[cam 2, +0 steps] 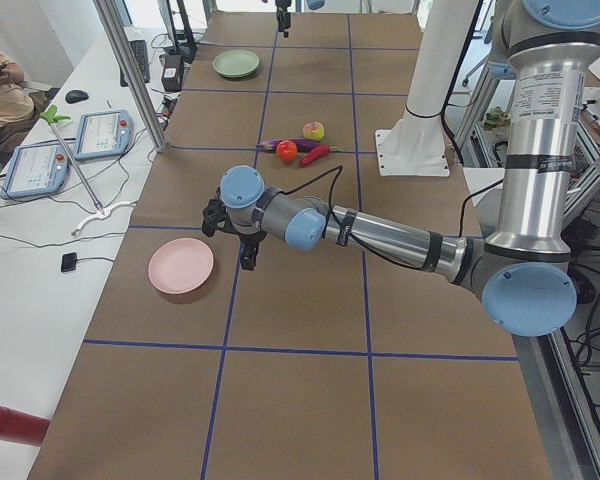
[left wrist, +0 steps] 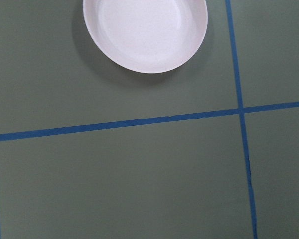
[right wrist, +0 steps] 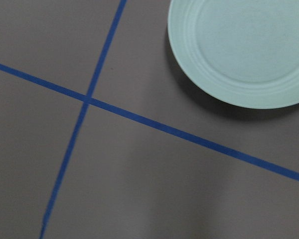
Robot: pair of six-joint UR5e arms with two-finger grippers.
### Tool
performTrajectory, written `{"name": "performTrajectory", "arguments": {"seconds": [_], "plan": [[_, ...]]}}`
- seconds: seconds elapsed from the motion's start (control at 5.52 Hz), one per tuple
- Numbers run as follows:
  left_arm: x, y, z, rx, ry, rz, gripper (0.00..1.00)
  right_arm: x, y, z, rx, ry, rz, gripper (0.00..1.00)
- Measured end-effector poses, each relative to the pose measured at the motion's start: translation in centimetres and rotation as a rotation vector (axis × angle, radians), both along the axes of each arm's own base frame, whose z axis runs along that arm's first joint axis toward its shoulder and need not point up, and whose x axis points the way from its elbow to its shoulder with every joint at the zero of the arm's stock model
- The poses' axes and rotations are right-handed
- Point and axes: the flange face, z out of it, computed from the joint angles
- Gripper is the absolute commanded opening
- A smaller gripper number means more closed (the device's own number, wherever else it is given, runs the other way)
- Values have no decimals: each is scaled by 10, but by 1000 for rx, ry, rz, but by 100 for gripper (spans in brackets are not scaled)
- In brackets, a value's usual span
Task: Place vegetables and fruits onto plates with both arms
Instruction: 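Move the right gripper toward the peach while the left arm advances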
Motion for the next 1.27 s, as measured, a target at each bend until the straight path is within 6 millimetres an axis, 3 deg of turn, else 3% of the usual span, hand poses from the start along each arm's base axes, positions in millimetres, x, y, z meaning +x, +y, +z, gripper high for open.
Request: {"name": "performTrajectory", "arguments": {"seconds": [0.18,0.54,0.72,0.91,1.27], "plan": [[34,-9,-27,-31,24,2,100,-32,-3,-32,-36,-4,36,100],[108,-22,-88,-98,46,0,100,-87,-4,-72,-87,-10,66,100],[137,-23,-108,-113,42,-5,100,-132,1,-107,-157,-26,103,100],[161,-25,-120,-120,36,-4,100,-184,19,-145,-234,-42,150,100],[198,-25,-134,-138,18,-10,100,-279,77,-200,-344,-62,222,96]]}}
